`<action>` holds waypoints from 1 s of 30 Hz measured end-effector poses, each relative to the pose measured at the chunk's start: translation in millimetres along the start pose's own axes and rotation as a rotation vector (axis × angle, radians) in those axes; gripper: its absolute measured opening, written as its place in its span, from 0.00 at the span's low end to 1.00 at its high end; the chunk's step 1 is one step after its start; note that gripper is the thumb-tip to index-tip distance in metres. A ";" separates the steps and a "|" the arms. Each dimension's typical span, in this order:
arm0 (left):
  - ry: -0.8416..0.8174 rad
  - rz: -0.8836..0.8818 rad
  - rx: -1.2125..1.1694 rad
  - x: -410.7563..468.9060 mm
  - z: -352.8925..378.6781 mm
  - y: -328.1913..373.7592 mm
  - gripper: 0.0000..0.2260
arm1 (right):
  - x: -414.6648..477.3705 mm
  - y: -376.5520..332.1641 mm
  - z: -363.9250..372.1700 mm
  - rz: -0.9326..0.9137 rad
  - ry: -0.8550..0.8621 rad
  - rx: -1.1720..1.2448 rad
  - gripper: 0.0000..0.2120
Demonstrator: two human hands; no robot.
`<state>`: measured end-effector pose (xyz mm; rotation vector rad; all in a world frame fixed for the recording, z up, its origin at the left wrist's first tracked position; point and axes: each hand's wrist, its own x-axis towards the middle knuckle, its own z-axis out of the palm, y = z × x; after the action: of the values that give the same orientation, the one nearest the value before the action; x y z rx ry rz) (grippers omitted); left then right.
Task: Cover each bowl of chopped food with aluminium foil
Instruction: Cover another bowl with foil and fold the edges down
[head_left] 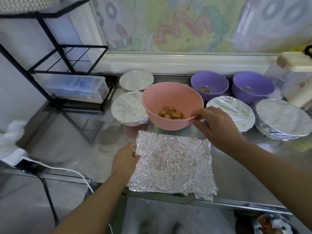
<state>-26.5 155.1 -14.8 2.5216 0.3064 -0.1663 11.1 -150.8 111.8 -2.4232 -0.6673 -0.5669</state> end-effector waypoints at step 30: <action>0.181 0.267 -0.001 -3.5 -14.9 19.0 0.05 | -4.3 -5.7 -4.9 0.042 0.016 -0.027 0.10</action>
<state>-24.3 147.8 8.3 2.5509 0.0377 0.1684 3.4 -151.1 115.5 -2.4490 -0.6049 -0.5810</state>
